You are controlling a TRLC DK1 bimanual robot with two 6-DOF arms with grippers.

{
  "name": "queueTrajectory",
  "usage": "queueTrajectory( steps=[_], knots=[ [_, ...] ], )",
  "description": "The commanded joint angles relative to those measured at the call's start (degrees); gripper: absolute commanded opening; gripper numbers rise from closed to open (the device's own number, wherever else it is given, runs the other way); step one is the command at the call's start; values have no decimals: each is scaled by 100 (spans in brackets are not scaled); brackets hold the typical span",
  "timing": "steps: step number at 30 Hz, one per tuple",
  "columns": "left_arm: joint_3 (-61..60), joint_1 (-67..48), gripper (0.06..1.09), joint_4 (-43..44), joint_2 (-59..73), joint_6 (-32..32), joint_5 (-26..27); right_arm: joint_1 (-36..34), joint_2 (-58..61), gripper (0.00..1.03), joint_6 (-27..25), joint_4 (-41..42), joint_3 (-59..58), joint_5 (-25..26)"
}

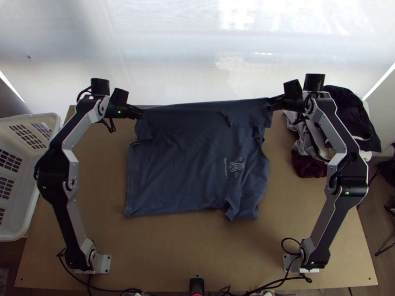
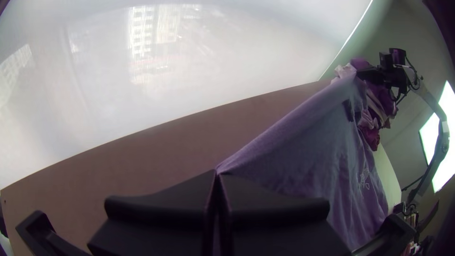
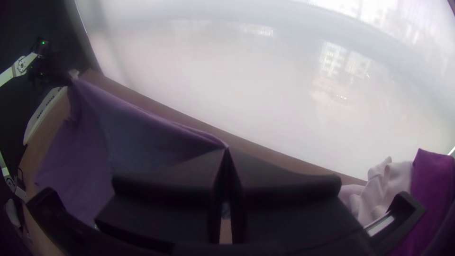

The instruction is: Fold the t-shirt

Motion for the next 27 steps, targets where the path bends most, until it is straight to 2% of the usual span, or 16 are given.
queueTrajectory(
  steps=[1, 10, 17, 27],
  knots=[
    [412, -113, 10, -9, 593, -38, -289, 23, 682, 3, 43, -111, 433, 115],
    [877, 1, 10, -53, 1156, 6, -676, 49, 1394, 3, 52, -462, 1136, 309],
    [1044, -228, 10, -88, 1305, -3, -702, 330, 1552, 3, -80, -735, 1241, 317],
    [2231, -395, 10, -378, 2078, 76, -895, 488, 2053, 3, 70, -770, 1953, 449]
  ],
)
